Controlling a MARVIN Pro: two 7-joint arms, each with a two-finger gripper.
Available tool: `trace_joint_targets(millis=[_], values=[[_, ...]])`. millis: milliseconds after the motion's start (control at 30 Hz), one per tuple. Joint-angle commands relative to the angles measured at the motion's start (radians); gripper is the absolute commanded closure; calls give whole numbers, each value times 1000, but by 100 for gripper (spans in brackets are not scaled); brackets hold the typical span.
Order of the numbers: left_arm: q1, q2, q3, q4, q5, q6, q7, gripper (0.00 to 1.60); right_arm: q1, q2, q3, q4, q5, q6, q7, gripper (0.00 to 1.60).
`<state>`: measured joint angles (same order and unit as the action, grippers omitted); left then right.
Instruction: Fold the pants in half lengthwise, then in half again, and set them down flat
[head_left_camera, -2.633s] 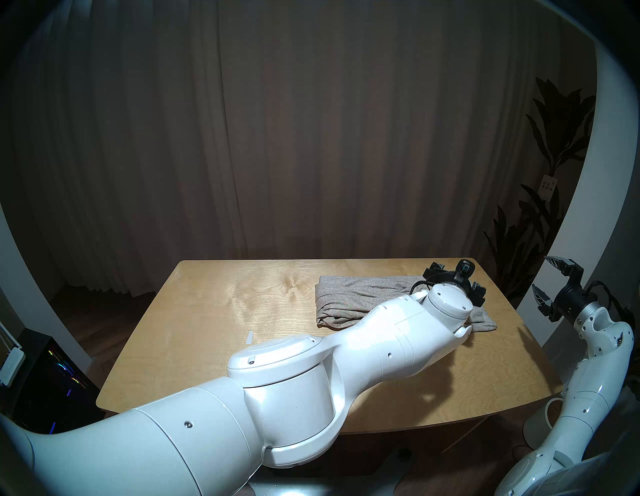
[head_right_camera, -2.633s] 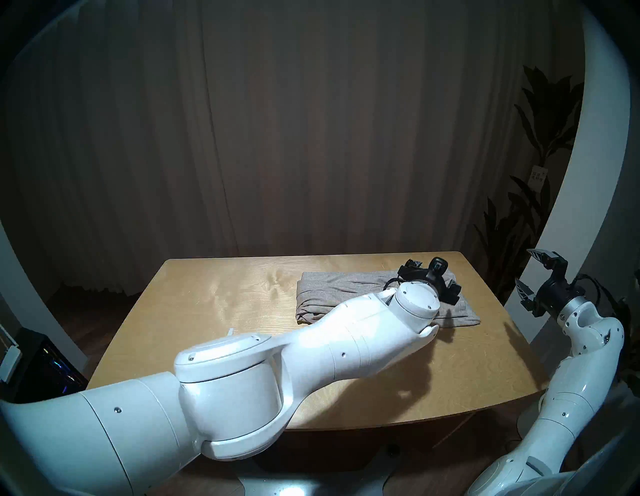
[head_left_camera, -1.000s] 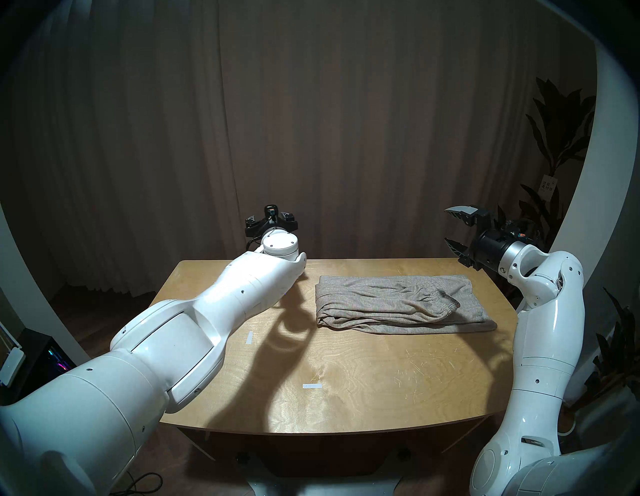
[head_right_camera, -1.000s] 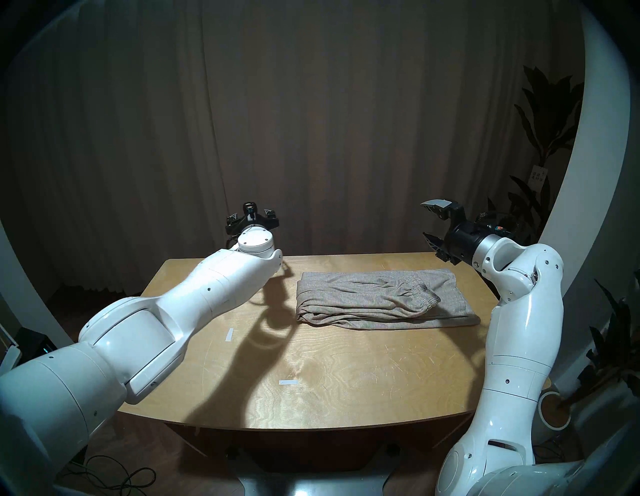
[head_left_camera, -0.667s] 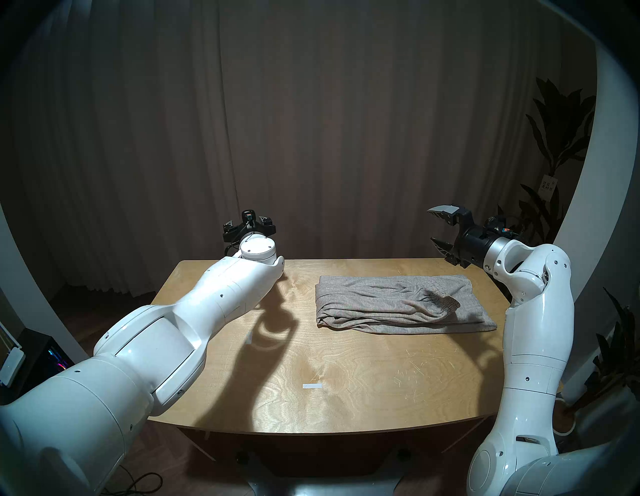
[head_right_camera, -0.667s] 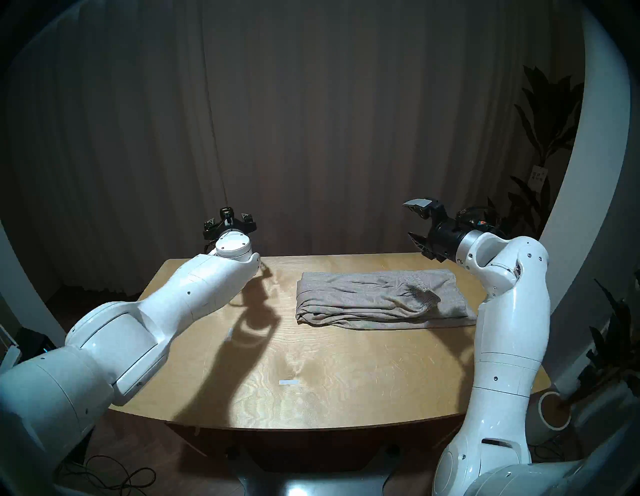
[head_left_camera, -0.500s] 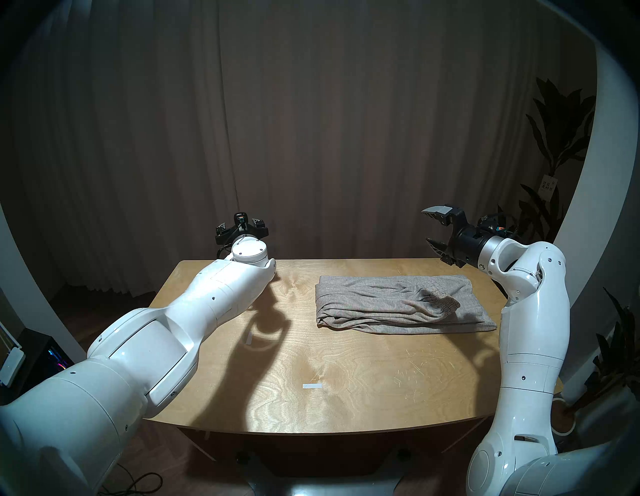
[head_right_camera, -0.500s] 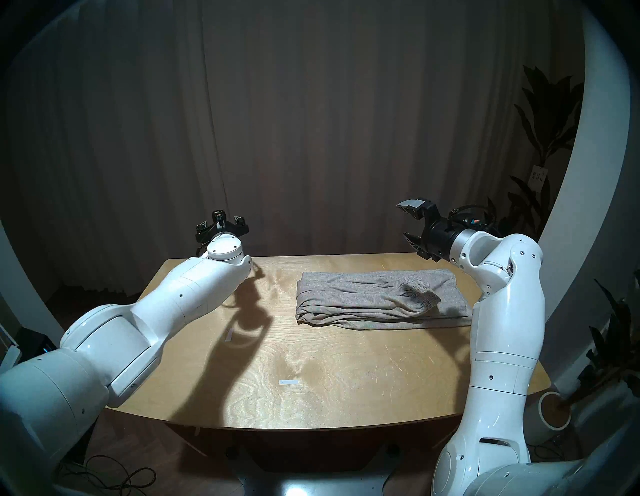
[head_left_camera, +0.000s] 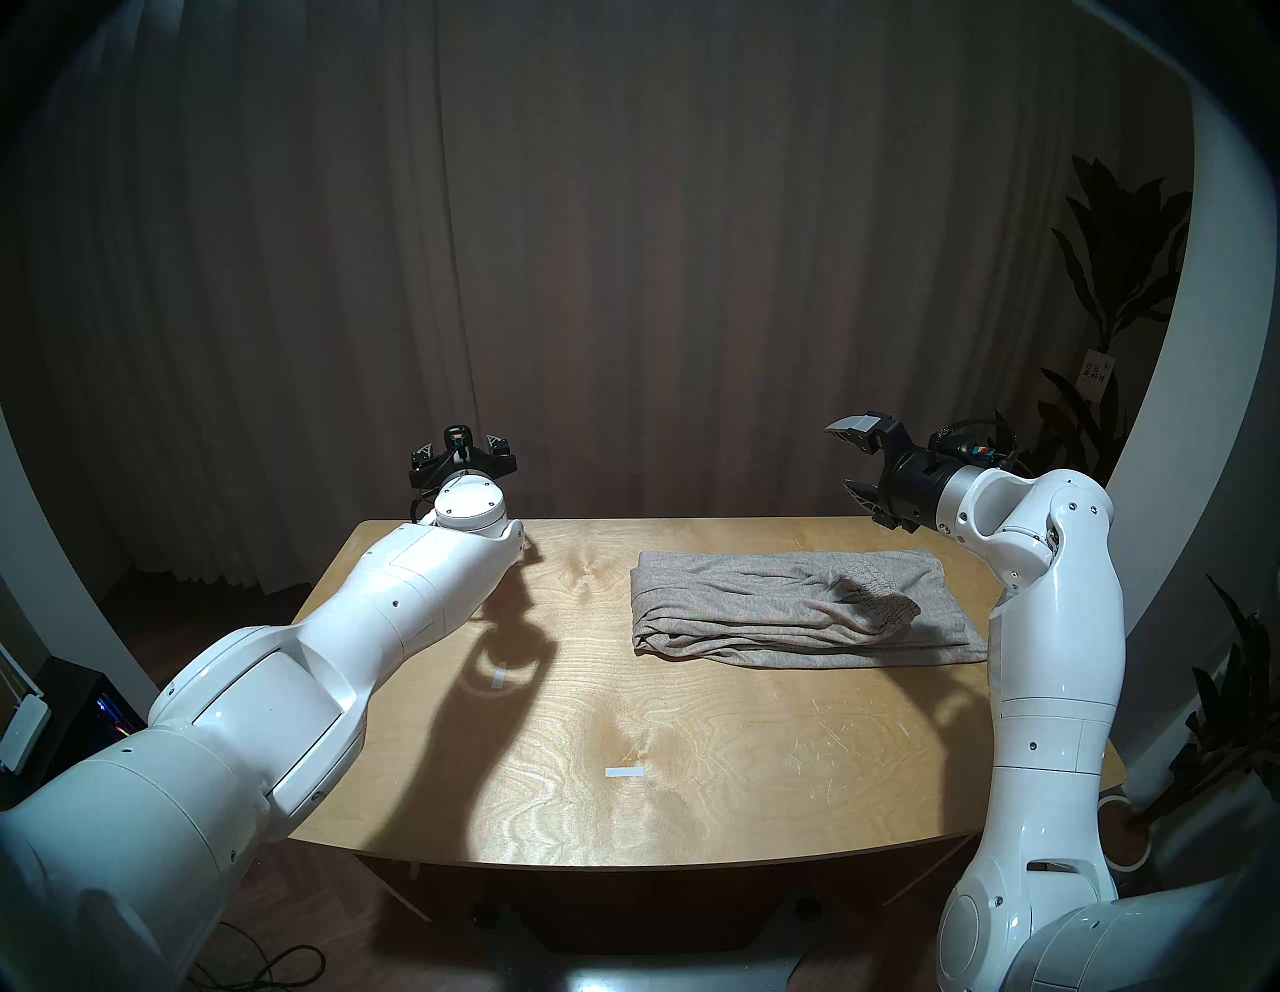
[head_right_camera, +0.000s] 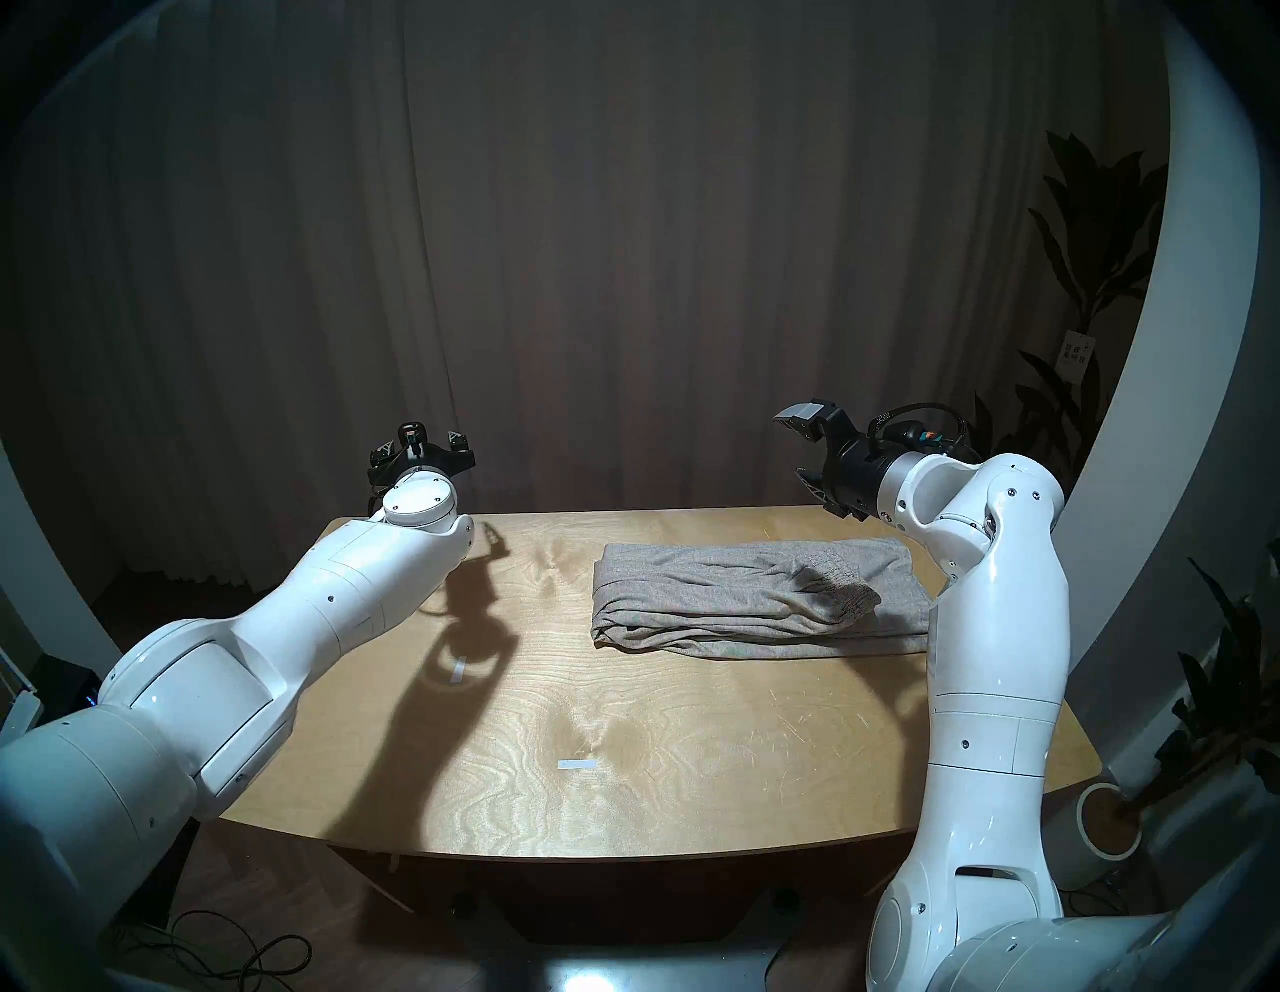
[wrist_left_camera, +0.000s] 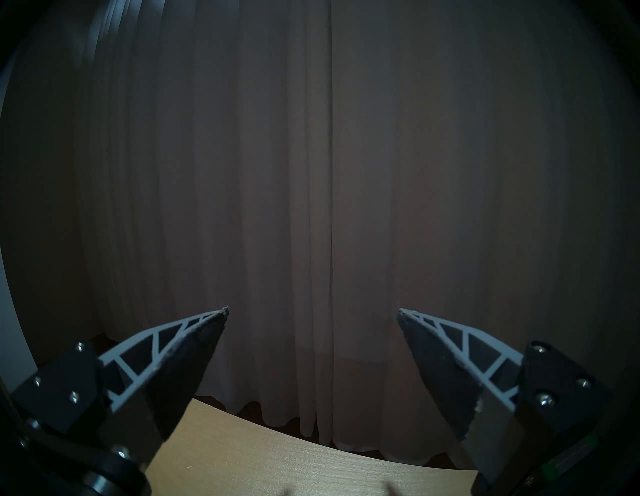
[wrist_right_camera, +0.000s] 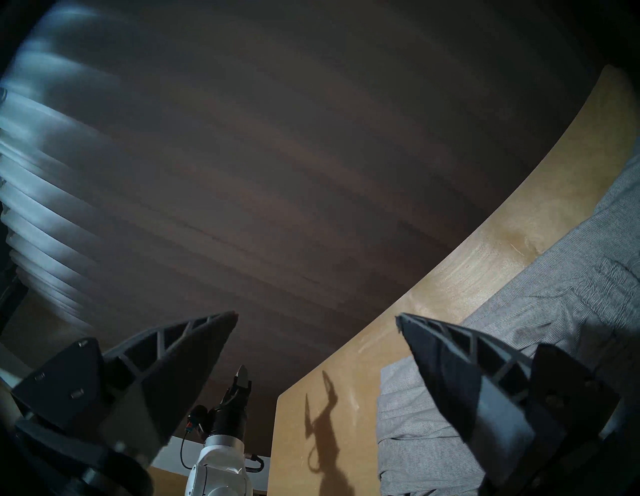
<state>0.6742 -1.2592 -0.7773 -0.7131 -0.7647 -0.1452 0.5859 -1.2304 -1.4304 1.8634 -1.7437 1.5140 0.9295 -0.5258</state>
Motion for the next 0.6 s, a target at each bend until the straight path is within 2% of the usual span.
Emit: trace_joint_targets(millis=[0, 567], values=[[-5, 28, -8, -40, -2, -13, -29, 0, 43, 23, -19, 4, -35, -10, 11, 0], [38, 75, -13, -106, -5, -18, -106, 0, 78, 57, -115, 60, -146, -26, 18, 0]])
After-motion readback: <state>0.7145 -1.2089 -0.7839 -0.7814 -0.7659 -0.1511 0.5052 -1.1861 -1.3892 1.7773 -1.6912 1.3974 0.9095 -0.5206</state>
